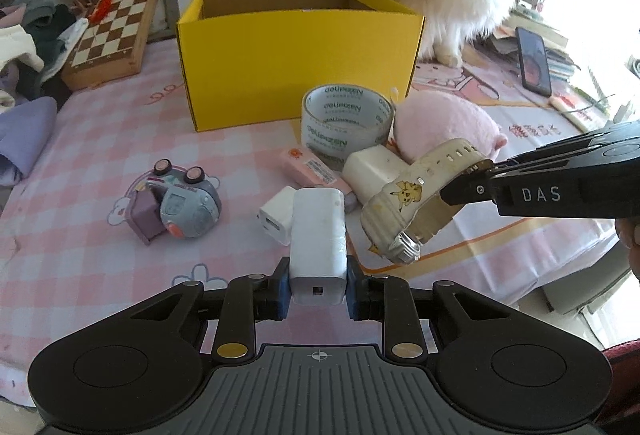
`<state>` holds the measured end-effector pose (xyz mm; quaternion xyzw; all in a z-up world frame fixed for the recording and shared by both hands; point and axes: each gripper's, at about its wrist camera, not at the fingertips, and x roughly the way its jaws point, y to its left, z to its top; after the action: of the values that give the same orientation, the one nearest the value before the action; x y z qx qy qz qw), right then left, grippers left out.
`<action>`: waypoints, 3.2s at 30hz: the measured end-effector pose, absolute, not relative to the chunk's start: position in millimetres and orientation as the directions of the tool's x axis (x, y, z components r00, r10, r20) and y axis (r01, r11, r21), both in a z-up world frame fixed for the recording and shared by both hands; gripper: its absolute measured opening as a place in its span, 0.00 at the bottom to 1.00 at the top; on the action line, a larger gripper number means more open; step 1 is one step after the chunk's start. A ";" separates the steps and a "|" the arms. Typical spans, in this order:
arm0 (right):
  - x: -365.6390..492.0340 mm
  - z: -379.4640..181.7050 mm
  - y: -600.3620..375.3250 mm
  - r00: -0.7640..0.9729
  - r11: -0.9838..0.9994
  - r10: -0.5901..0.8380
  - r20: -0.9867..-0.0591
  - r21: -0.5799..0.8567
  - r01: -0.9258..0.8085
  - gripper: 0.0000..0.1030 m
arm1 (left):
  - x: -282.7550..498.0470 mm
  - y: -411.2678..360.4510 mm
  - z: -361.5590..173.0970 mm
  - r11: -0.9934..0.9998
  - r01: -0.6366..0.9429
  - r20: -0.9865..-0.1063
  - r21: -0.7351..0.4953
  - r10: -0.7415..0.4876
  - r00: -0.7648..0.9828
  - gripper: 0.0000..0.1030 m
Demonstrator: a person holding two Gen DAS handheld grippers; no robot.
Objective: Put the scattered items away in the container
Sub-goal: 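Grasp the white charger with the left tool while the right tool grasps the white watch, then lift the white charger and white watch with both tools over the yellow box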
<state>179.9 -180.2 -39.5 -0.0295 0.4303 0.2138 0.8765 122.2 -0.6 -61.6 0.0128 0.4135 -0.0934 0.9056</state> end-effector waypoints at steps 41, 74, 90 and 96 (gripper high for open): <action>141.4 31.2 -163.7 0.600 0.888 0.350 -0.719 0.050 -0.457 0.08 | 90.2 21.4 -0.5 0.938 0.338 -0.653 -0.075 -0.302 0.694 0.24; 316.9 101.3 -180.7 0.669 0.803 0.433 -0.604 -0.078 -0.590 0.08 | 241.0 5.0 63.1 0.963 0.264 -0.582 0.054 -0.184 0.792 0.24; 422.5 58.0 -151.3 0.589 0.713 0.416 -0.693 -0.154 -0.684 0.08 | 346.4 -18.1 34.5 0.961 0.245 -0.680 0.133 -0.091 0.727 0.24; 447.9 30.2 -134.4 0.547 0.677 0.378 -0.747 -0.180 -0.714 0.08 | 375.4 -17.5 10.6 0.958 0.253 -0.744 0.137 -0.069 0.665 0.24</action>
<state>447.9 -134.4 30.2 -0.2399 0.3502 0.3225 0.8460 375.4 -17.5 10.6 0.1150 0.3994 -0.0888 0.9052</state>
